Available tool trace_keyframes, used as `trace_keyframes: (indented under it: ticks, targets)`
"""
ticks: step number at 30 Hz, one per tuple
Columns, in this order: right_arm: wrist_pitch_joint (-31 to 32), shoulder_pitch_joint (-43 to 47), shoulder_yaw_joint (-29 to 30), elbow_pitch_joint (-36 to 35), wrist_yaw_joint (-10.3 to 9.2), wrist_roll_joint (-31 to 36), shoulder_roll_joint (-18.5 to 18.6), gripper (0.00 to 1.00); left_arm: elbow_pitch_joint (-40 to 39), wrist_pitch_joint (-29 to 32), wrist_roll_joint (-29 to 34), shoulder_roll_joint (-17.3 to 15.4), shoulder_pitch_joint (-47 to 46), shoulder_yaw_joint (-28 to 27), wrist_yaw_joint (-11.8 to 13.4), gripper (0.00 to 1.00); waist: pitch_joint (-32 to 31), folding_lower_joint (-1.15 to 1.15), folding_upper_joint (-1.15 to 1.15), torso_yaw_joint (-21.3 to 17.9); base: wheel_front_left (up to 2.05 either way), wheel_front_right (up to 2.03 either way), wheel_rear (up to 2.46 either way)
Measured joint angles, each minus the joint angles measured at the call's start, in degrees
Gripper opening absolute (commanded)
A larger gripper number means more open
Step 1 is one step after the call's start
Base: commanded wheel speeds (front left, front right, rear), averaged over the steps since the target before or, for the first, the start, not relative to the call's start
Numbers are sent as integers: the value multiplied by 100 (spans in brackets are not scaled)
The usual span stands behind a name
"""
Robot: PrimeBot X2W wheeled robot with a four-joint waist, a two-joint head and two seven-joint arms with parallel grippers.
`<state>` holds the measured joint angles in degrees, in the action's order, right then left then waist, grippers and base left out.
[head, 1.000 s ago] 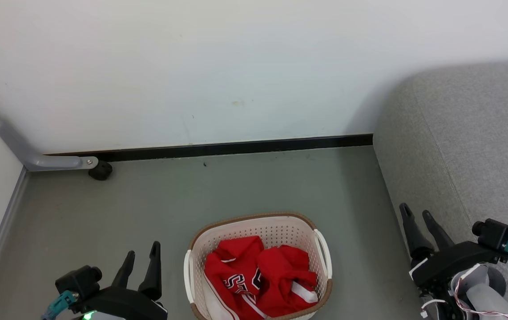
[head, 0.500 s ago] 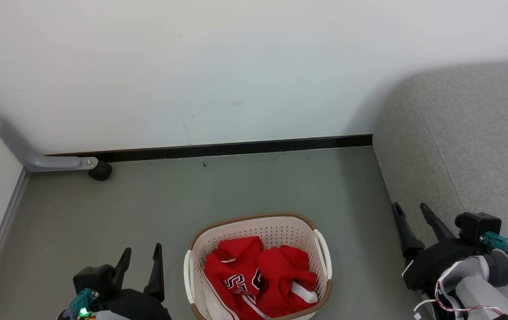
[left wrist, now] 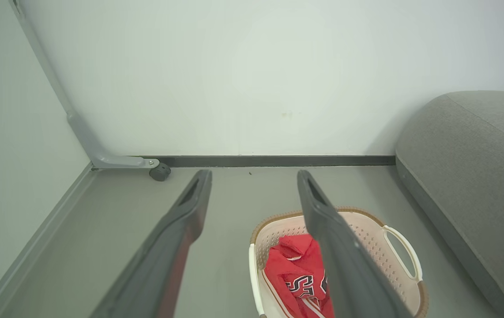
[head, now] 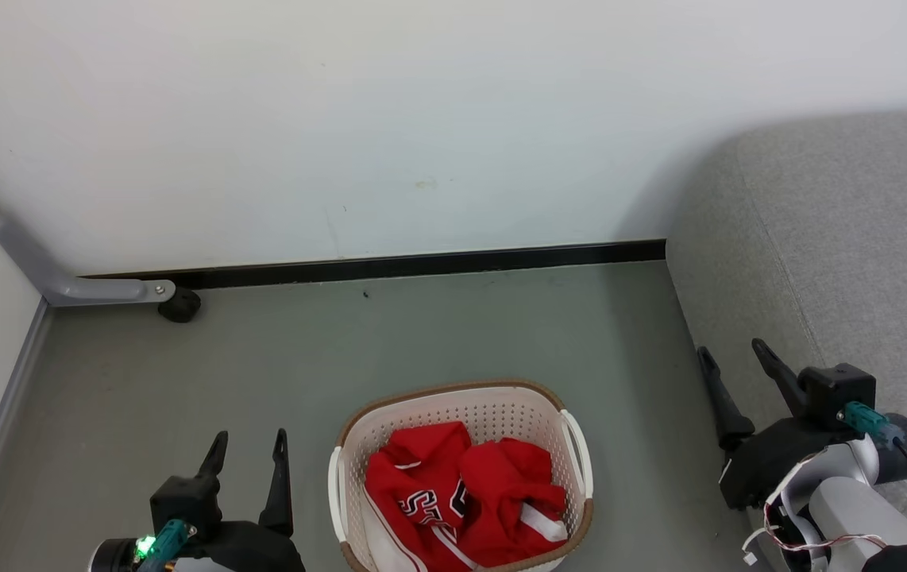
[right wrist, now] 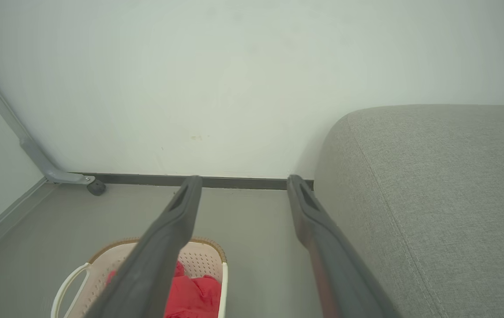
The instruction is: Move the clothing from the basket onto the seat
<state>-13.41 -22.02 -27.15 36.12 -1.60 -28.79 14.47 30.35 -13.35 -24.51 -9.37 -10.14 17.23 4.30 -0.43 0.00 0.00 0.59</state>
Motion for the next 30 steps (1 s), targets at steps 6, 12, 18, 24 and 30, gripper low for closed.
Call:
trace_keyframes:
  ticks: [6,12,18,24,30]
  targets:
    - [-82,-94,-2,11,-77,238,41,100,-82,-93,235,71,1,-124,46,100,15,0,0,5,0,0,0]
    - [-82,-92,159,-75,-100,259,41,100,-215,-94,260,152,4,-324,75,100,32,0,0,11,0,0,0]
    - [-84,-87,255,-154,-144,271,41,100,-272,-94,347,191,18,-380,63,100,59,0,0,19,0,0,0]
    - [-86,-49,320,-316,-144,358,45,100,-353,-94,410,268,101,-392,-35,100,132,0,0,23,0,0,0]
    - [-86,-54,430,-554,-144,413,107,100,-424,-94,411,374,121,-421,-137,100,356,0,0,25,0,0,0]
